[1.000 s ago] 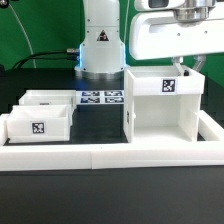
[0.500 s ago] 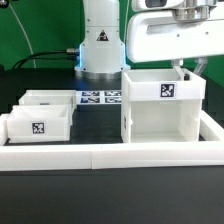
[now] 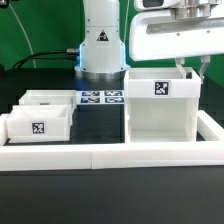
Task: Assemble drawer
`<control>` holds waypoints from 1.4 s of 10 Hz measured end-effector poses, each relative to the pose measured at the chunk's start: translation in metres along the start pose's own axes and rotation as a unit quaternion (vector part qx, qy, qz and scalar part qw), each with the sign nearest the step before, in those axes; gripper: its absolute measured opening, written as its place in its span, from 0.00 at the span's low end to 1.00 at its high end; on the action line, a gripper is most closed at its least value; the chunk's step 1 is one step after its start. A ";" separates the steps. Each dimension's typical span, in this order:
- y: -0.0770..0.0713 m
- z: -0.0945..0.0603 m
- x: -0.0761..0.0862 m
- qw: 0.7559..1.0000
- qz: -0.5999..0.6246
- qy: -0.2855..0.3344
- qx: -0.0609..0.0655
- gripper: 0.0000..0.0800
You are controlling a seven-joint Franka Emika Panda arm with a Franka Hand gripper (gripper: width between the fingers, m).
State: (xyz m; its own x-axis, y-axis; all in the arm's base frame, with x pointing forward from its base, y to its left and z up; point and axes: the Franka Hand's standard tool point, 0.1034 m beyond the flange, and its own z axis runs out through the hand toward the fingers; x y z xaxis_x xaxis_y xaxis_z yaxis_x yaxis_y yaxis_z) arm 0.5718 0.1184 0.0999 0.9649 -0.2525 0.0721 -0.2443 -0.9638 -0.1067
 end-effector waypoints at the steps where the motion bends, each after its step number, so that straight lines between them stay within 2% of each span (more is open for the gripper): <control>1: -0.002 -0.001 0.000 0.999 0.033 0.001 0.004 0.05; 4: -0.004 -0.002 0.003 0.993 0.119 0.001 0.014 0.05; 8: 0.000 -0.007 0.019 0.970 0.243 0.004 0.029 0.05; 10: 0.002 -0.006 0.020 0.938 0.347 0.001 0.030 0.05; 12: 0.006 -0.005 0.028 0.921 0.387 0.008 0.043 0.05; 14: 0.002 -0.007 0.028 0.899 0.435 0.005 0.050 0.05</control>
Offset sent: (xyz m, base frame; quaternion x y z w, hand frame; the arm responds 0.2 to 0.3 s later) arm 0.0000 0.0000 0.0000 0.0000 0.0000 0.1938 0.9810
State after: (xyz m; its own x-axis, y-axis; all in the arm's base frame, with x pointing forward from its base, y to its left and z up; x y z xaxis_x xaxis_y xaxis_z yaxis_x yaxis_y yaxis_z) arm 0.5980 0.1087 0.1090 0.4119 -0.9083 -0.0734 -0.8956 -0.3887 -0.2164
